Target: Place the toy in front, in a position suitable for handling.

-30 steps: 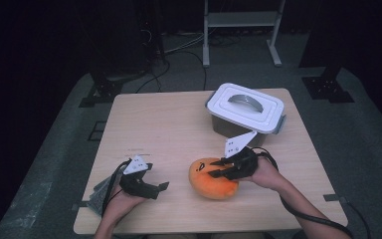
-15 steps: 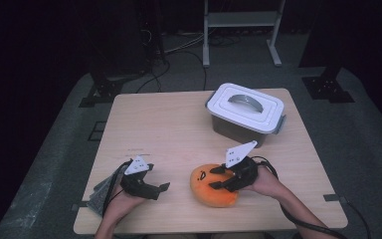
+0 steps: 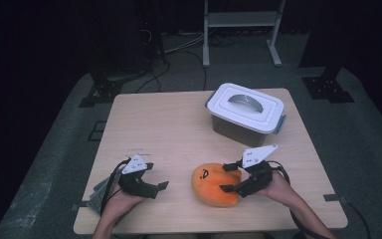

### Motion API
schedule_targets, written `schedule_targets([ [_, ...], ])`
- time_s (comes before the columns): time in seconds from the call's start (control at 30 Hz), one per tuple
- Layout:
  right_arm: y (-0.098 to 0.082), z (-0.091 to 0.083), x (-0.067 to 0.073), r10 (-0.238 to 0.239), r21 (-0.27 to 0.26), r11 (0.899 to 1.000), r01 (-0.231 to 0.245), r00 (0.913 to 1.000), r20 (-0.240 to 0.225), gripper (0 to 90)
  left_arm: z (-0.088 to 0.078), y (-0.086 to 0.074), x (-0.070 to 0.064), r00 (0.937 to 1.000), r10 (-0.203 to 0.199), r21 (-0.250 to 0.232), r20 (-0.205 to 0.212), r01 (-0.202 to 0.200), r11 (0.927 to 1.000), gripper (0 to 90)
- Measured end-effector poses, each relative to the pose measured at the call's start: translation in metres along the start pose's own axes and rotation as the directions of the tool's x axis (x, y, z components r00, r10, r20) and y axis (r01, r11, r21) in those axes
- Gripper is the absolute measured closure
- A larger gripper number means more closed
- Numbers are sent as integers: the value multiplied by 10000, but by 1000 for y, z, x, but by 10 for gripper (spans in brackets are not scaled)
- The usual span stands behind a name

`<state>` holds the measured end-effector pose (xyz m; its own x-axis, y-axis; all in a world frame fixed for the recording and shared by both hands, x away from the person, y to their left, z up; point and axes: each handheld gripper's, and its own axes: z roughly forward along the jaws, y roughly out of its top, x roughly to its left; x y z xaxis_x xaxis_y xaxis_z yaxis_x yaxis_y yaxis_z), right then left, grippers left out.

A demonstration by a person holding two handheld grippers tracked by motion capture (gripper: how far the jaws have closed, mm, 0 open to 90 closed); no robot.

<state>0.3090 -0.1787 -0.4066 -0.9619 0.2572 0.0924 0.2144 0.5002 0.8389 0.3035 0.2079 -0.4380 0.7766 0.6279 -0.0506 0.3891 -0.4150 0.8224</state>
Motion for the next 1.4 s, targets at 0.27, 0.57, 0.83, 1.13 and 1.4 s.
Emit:
schedule_targets([
  [0.27,-11,-19,3,162,-236,9996,-156,9996,242,276,-17,0,4,9986,525,-97,96,-524,9986,196],
  [0.57,-18,-20,4,176,-176,9997,-173,9997,172,267,-34,-17,15,9971,751,428,142,-757,9962,290],
  [0.83,-22,-21,3,283,-158,9995,-280,9994,200,263,-44,-32,23,9929,1168,781,203,-1181,9899,379],
  [1.13,-28,-24,0,399,-84,9992,-396,9988,294,261,-42,-43,27,9890,1401,1600,482,-1461,9763,477],
  [1.4,-30,-26,-1,410,-94,9991,-407,9982,440,260,-31,-58,34,9973,635,1905,374,-695,9792,451],
])
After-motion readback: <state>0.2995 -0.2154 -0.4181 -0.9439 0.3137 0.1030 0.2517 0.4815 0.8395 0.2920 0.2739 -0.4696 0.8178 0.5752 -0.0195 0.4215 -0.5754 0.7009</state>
